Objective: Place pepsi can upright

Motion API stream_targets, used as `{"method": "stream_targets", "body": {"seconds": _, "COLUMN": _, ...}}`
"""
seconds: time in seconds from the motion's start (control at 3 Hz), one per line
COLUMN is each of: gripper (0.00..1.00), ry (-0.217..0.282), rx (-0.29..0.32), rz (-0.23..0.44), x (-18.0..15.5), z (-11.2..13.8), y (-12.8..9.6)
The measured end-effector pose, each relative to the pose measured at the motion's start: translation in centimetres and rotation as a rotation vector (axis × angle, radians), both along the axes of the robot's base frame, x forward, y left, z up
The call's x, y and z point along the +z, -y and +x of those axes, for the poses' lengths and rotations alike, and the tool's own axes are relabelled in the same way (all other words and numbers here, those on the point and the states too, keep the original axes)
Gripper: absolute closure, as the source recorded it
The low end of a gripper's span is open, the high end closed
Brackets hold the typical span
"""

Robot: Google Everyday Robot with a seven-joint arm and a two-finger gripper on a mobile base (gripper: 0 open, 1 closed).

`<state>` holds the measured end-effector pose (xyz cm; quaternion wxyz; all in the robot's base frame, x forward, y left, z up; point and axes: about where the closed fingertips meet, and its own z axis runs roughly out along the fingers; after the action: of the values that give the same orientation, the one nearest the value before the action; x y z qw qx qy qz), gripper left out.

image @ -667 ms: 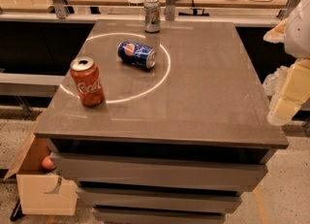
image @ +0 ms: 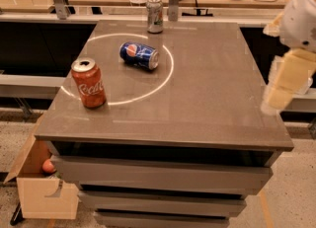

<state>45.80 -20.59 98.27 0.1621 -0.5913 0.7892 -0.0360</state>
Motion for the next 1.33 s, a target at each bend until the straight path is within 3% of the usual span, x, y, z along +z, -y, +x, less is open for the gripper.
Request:
{"method": "stream_targets", "body": {"seconds": 0.67, "gripper": 0.0, "ry": 0.006, "rx": -0.146, "rz": 0.113, "x": 1.3, "z": 10.4, "y": -5.3}}
{"method": "stream_targets", "body": {"seconds": 1.0, "gripper": 0.0, "ry": -0.043, "rx": -0.143, "rz": 0.142, "x": -1.2, "z": 15.1, "y": -9.7}}
{"method": "stream_targets", "body": {"seconds": 1.33, "gripper": 0.0, "ry": -0.028, "rx": -0.146, "rz": 0.152, "x": -1.0, "z": 15.2, "y": -9.8}}
